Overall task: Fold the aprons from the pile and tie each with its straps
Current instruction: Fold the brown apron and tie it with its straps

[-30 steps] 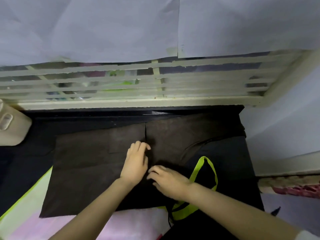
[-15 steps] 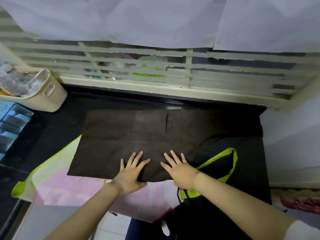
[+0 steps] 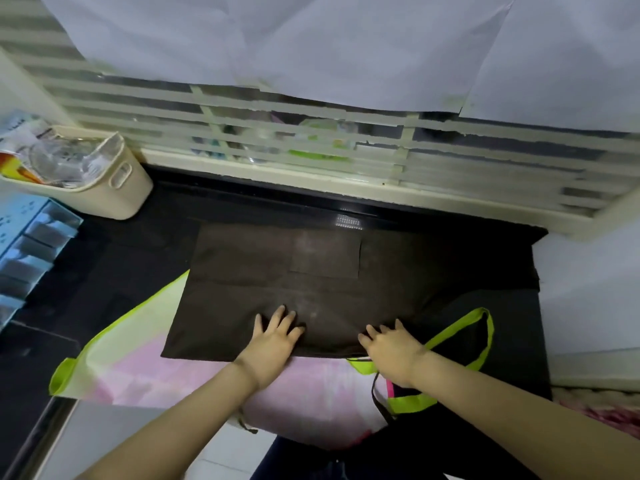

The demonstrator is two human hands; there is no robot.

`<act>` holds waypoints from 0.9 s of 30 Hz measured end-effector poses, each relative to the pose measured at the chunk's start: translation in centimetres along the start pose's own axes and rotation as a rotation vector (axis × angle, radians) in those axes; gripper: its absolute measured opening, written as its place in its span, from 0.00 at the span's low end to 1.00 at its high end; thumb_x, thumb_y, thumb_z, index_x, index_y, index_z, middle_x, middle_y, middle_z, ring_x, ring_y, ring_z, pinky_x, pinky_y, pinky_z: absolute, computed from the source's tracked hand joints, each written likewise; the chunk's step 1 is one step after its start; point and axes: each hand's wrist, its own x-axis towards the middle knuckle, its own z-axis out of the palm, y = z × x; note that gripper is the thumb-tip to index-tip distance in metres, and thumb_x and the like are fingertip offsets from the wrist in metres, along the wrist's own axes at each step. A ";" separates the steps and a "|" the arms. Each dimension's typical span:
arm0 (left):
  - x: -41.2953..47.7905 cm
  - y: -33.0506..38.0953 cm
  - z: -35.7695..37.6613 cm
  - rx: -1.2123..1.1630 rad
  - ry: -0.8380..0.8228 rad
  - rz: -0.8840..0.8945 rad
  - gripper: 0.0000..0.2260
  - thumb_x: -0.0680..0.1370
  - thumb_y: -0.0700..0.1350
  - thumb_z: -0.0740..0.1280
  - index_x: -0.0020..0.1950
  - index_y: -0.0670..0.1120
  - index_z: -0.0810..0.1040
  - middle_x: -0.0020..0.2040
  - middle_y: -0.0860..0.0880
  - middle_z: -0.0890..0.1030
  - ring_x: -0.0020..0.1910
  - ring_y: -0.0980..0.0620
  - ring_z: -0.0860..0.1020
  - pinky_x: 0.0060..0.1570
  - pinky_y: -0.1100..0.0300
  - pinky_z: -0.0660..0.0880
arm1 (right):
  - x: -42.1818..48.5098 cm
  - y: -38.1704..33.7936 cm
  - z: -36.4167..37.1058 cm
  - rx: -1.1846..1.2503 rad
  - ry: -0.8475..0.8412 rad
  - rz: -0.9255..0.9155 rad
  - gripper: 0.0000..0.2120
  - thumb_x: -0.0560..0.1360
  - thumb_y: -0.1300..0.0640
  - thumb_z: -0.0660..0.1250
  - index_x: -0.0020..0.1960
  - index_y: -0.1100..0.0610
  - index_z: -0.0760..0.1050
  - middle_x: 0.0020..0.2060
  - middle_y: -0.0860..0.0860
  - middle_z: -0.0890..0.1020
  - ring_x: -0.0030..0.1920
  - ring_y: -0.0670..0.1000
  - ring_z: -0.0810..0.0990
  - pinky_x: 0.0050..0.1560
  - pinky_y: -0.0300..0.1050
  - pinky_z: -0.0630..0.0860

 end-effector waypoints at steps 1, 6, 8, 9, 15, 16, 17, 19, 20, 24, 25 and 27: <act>-0.2 -0.6 -0.1 0.027 -0.017 -0.011 0.26 0.81 0.39 0.54 0.78 0.48 0.50 0.78 0.44 0.43 0.76 0.41 0.40 0.71 0.39 0.43 | -0.2 0.4 0.1 0.040 0.000 -0.011 0.25 0.78 0.62 0.55 0.74 0.60 0.56 0.71 0.60 0.64 0.68 0.61 0.67 0.69 0.62 0.60; -0.7 -4.4 -1.9 -0.380 -0.205 0.119 0.19 0.82 0.39 0.54 0.73 0.46 0.66 0.75 0.46 0.61 0.73 0.46 0.62 0.70 0.57 0.59 | -1.5 2.9 -1.7 0.340 -0.043 -0.032 0.17 0.74 0.64 0.57 0.62 0.61 0.73 0.58 0.59 0.78 0.58 0.60 0.76 0.53 0.48 0.72; -0.4 -5.4 -3.5 -0.487 -0.276 0.175 0.11 0.82 0.43 0.56 0.57 0.43 0.76 0.61 0.45 0.77 0.57 0.49 0.75 0.54 0.60 0.68 | -1.3 3.9 -2.9 0.367 -0.133 -0.029 0.14 0.74 0.65 0.58 0.57 0.62 0.75 0.56 0.60 0.79 0.57 0.60 0.77 0.51 0.47 0.74; 0.0 -5.7 -4.4 -0.493 -0.326 0.190 0.10 0.82 0.44 0.57 0.52 0.42 0.76 0.55 0.45 0.79 0.51 0.52 0.75 0.47 0.61 0.67 | -1.1 4.4 -3.6 0.361 -0.176 -0.021 0.13 0.74 0.65 0.58 0.56 0.62 0.76 0.55 0.60 0.79 0.56 0.60 0.77 0.50 0.47 0.74; 4.1 -8.0 -7.9 -0.428 -0.449 0.157 0.14 0.81 0.47 0.61 0.59 0.39 0.77 0.52 0.47 0.79 0.48 0.54 0.74 0.39 0.68 0.67 | 1.4 6.4 -6.3 0.244 -0.229 0.144 0.19 0.77 0.63 0.62 0.67 0.58 0.70 0.63 0.56 0.74 0.60 0.57 0.75 0.49 0.45 0.70; 4.8 -8.3 -8.4 -0.398 -0.397 0.145 0.14 0.81 0.47 0.61 0.60 0.39 0.77 0.55 0.45 0.79 0.50 0.52 0.75 0.42 0.66 0.68 | 1.8 6.7 -6.5 0.261 -0.187 0.183 0.19 0.77 0.63 0.61 0.68 0.57 0.69 0.63 0.55 0.74 0.60 0.56 0.75 0.51 0.44 0.71; 5.5 -8.4 -8.7 -0.369 -0.341 0.129 0.15 0.81 0.48 0.60 0.61 0.39 0.76 0.59 0.44 0.79 0.54 0.49 0.76 0.47 0.63 0.69 | 2.3 6.9 -6.7 0.287 -0.133 0.220 0.18 0.78 0.63 0.60 0.67 0.57 0.69 0.61 0.55 0.75 0.58 0.55 0.76 0.53 0.44 0.73; 6.7 -8.6 -8.7 -0.323 -0.247 0.091 0.15 0.81 0.47 0.59 0.63 0.40 0.75 0.62 0.43 0.77 0.60 0.45 0.75 0.56 0.60 0.69 | 3.2 7.1 -6.8 0.341 -0.012 0.293 0.15 0.78 0.61 0.61 0.65 0.56 0.71 0.57 0.54 0.77 0.54 0.53 0.78 0.56 0.46 0.76; 7.3 -8.7 -8.4 -0.310 -0.207 0.072 0.15 0.82 0.47 0.59 0.64 0.41 0.75 0.63 0.42 0.77 0.61 0.45 0.75 0.58 0.58 0.69 | 3.5 7.2 -6.7 0.361 0.048 0.329 0.15 0.78 0.60 0.61 0.64 0.56 0.71 0.56 0.53 0.78 0.53 0.53 0.79 0.56 0.47 0.76; 9.2 -9.5 -7.0 -0.283 0.016 -0.001 0.13 0.81 0.46 0.58 0.63 0.44 0.75 0.62 0.42 0.76 0.61 0.43 0.74 0.60 0.54 0.70 | 4.4 7.5 -6.2 0.403 0.251 0.416 0.18 0.77 0.61 0.62 0.66 0.56 0.67 0.56 0.54 0.78 0.54 0.52 0.78 0.54 0.46 0.76; 9.6 -9.7 -6.9 -0.268 0.069 -0.017 0.13 0.81 0.46 0.58 0.63 0.44 0.75 0.63 0.42 0.75 0.62 0.43 0.74 0.60 0.53 0.70 | 4.6 7.7 -6.2 0.406 0.277 0.423 0.18 0.77 0.62 0.62 0.66 0.57 0.67 0.56 0.54 0.78 0.54 0.53 0.78 0.54 0.47 0.76; 10.0 -9.9 -6.9 -0.253 0.141 -0.045 0.13 0.80 0.45 0.59 0.62 0.44 0.75 0.63 0.43 0.73 0.61 0.42 0.74 0.60 0.52 0.70 | 5.0 8.1 -6.4 0.434 0.300 0.421 0.17 0.77 0.63 0.61 0.66 0.57 0.67 0.57 0.55 0.77 0.55 0.53 0.77 0.55 0.47 0.75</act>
